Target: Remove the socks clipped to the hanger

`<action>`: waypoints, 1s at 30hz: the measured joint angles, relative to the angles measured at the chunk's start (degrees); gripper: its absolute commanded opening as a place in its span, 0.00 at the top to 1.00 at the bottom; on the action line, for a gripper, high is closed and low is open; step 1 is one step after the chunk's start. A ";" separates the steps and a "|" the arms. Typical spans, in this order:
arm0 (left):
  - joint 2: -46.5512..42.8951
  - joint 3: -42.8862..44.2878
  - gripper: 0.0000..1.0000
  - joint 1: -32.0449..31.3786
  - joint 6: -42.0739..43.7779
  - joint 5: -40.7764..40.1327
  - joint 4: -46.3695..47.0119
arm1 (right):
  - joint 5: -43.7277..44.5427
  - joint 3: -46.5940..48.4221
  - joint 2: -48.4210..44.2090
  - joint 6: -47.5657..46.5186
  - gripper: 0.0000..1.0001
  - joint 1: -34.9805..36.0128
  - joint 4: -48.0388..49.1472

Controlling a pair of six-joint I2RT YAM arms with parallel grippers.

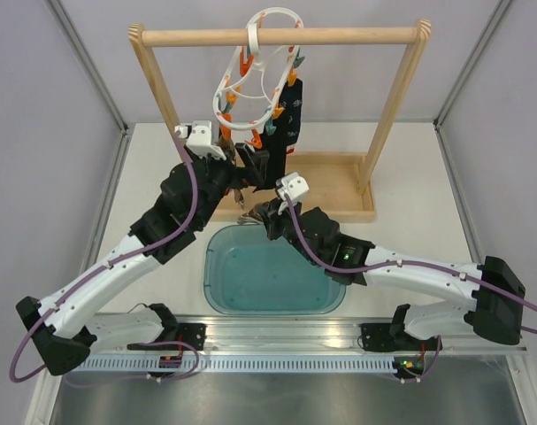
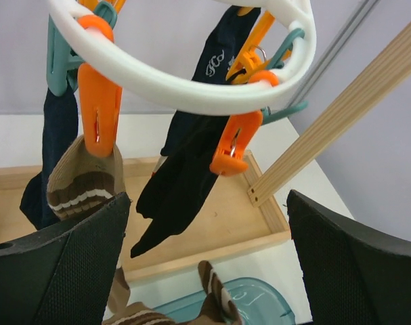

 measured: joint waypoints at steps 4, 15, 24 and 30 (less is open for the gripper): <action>-3.41 -2.14 0.00 -0.02 1.84 2.21 -0.46 | 2.40 -0.02 -2.34 -0.90 0.99 0.68 -2.69; -15.63 -5.79 0.00 -0.09 6.36 1.73 -7.74 | 12.35 1.14 -9.18 -4.46 0.99 8.44 -11.65; -20.44 -8.63 0.00 -0.11 11.54 -2.91 -11.87 | 18.95 2.95 -9.18 -3.52 0.99 16.63 -17.66; -23.34 -15.15 0.00 -0.11 14.64 -6.05 -13.40 | 19.41 -1.44 -8.66 2.58 0.99 17.84 -19.80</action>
